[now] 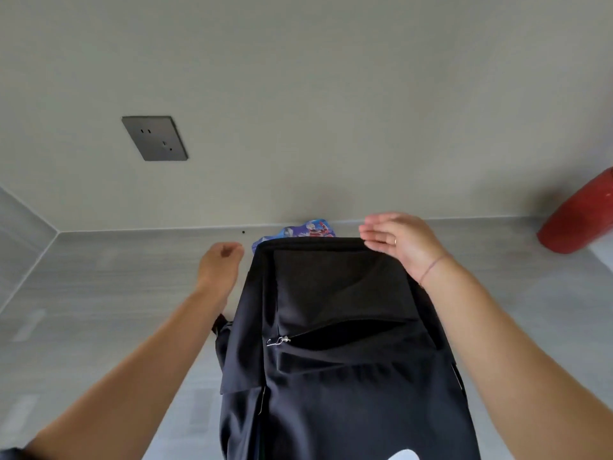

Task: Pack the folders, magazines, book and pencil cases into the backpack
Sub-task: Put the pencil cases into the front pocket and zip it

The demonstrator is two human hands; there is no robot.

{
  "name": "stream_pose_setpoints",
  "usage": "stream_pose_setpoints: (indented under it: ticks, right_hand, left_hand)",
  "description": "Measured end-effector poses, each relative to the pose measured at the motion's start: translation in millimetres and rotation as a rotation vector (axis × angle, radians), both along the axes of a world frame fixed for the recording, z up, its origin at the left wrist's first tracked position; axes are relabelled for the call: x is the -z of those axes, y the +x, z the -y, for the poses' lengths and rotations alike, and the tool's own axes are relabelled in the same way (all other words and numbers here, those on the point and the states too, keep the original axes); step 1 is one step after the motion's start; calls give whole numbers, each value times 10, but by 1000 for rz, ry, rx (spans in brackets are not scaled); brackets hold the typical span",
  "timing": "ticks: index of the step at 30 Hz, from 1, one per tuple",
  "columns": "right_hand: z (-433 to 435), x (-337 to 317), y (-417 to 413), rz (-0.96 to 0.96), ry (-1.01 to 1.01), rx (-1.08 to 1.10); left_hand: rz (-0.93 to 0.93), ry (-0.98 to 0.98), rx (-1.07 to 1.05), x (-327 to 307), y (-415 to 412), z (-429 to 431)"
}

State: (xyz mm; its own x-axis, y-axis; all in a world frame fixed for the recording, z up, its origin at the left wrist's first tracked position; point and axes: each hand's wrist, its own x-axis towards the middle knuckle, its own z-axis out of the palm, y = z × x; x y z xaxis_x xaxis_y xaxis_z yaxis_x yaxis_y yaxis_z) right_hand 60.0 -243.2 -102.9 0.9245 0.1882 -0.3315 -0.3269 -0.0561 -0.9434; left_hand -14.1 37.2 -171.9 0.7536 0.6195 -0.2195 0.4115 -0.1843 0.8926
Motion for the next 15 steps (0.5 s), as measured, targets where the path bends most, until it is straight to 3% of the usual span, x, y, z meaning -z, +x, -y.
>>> stream_pose_setpoints:
  ticks: [4,10,15]
  right_hand:
    - [-358,349,724,105,-253,-33]
    - [-843,844,1221,-185,-496,-255]
    - [-1003,1029,1331,-340,-367,-207]
  left_hand:
    - [-130,-285,-54,230,374,-129]
    - [-261,-538,-86,524,687,-187]
    - [-235,-690,-77,572,809,-154]
